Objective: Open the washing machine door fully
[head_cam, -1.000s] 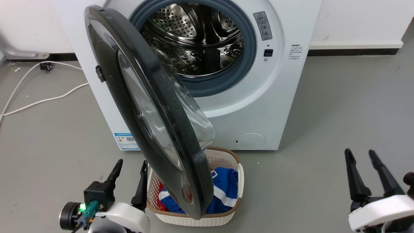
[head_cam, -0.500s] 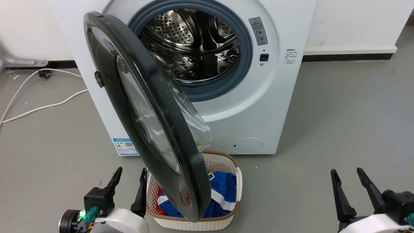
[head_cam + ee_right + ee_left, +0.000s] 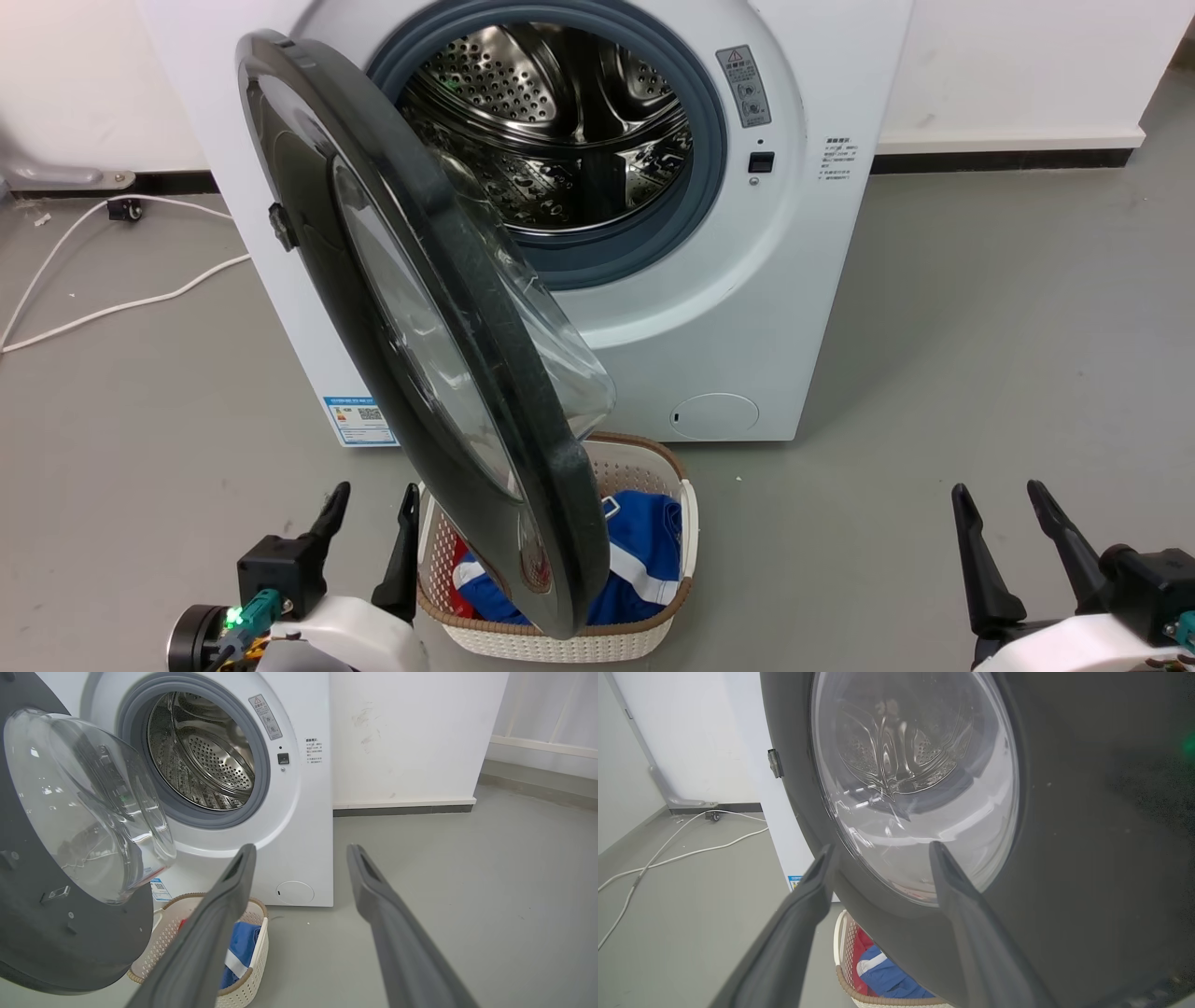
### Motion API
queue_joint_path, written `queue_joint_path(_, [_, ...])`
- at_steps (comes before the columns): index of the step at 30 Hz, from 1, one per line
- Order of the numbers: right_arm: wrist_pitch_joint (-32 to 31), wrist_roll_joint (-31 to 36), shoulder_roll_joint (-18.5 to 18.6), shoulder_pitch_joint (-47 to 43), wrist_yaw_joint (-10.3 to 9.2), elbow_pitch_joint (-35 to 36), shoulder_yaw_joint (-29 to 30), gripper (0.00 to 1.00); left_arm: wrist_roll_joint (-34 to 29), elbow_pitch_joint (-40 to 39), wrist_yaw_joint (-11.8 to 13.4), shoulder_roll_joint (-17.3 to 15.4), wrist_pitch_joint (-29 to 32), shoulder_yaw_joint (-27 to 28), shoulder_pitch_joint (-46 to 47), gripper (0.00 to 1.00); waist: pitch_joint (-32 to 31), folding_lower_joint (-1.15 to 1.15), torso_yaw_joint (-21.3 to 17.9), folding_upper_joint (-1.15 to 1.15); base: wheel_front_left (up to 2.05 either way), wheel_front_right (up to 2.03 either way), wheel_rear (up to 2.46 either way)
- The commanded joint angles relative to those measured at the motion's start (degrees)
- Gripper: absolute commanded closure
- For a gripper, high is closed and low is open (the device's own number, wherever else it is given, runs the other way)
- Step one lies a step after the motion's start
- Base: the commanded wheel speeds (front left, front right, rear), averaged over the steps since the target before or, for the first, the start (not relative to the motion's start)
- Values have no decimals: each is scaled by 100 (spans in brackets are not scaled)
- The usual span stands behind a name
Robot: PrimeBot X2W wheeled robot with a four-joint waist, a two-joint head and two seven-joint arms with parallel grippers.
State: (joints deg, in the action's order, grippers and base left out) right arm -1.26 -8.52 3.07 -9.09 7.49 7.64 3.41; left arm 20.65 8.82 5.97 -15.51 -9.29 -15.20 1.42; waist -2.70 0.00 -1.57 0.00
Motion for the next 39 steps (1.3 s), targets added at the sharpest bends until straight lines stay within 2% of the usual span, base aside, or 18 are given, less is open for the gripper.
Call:
queue_joint_path(1, [-7,1,-23,-8,1,38,-11,0,79,10,-29,2,57,-1,45,100,11,0,-2,0,0,0,0])
queue_joint_path(7, [-28,-35,-27,-3,1,50,-26,0,157,-16,35,-5,91,66,124,100,32,0,-4,0,0,0,0])
queue_joint_path(12, [-19,-73,-27,-3,1,32,-19,0,79,-338,157,-92,-21,162,204,100,21,0,7,0,0,0,0])
queue_joint_path(21, [25,-116,-26,-4,1,2,23,0,-198,-1810,469,-292,-108,411,654,100,13,0,47,0,0,0,0])
queue_joint_path(25, [24,-133,-26,-18,1,-10,39,0,-311,-2476,569,-252,-44,393,1023,100,8,0,77,0,0,0,0])
queue_joint_path(33, [-2,-158,-26,-2,1,-29,22,0,-535,-3261,447,95,234,-275,1896,100,8,0,103,0,0,0,0])
queue_joint_path(39, [-3,-170,-25,-56,1,-45,34,0,-363,-3221,120,476,662,-1153,2164,100,11,0,110,0,0,0,0])
